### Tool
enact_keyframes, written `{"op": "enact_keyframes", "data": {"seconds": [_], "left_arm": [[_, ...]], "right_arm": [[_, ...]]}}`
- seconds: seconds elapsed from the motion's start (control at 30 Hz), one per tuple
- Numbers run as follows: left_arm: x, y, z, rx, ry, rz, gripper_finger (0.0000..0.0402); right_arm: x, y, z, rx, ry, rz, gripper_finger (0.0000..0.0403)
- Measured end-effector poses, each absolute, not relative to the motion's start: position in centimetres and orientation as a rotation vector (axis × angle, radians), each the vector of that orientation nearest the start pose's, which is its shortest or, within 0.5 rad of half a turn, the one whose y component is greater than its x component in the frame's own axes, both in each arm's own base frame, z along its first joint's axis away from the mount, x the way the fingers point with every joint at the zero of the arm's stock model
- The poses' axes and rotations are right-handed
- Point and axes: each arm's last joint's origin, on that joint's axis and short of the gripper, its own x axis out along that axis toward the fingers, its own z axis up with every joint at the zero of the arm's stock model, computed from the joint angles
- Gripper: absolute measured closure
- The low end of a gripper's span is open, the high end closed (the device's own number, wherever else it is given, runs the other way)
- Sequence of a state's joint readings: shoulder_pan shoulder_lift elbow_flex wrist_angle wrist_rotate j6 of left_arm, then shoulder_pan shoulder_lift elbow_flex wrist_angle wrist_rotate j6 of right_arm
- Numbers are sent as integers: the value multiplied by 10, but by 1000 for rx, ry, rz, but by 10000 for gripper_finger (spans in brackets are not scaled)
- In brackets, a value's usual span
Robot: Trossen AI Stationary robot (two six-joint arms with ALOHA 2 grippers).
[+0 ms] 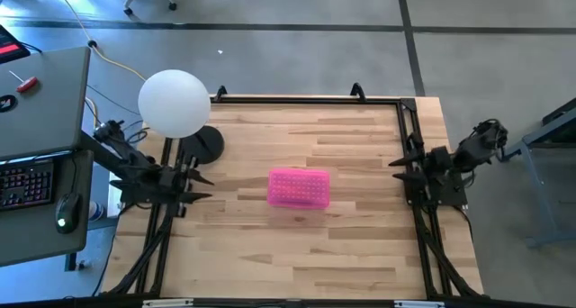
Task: Pick & place school supplies into a supply box
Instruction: Return to Home Position
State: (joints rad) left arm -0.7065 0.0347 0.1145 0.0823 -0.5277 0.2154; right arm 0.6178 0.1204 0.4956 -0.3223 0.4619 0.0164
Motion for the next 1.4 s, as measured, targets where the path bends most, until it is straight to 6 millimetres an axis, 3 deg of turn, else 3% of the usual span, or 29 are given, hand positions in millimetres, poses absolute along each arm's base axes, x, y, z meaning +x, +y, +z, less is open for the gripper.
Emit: {"op": "enact_keyframes", "data": {"seconds": [0.2, 0.5, 0.67, 1.4], "left_arm": [[80, -47, 187, 97, -173, -86, 231], [82, -42, 178, 66, -71, 96, 231], [82, -44, 171, -53, -29, 54, 231], [82, -45, 171, -54, -27, 17, 231]], "right_arm": [[65, 32, 274, -83, -165, 187, 284], [71, 35, 260, -74, -120, 171, 284], [71, 35, 260, -78, -118, 179, 284], [71, 35, 260, -78, -118, 180, 284]]}}
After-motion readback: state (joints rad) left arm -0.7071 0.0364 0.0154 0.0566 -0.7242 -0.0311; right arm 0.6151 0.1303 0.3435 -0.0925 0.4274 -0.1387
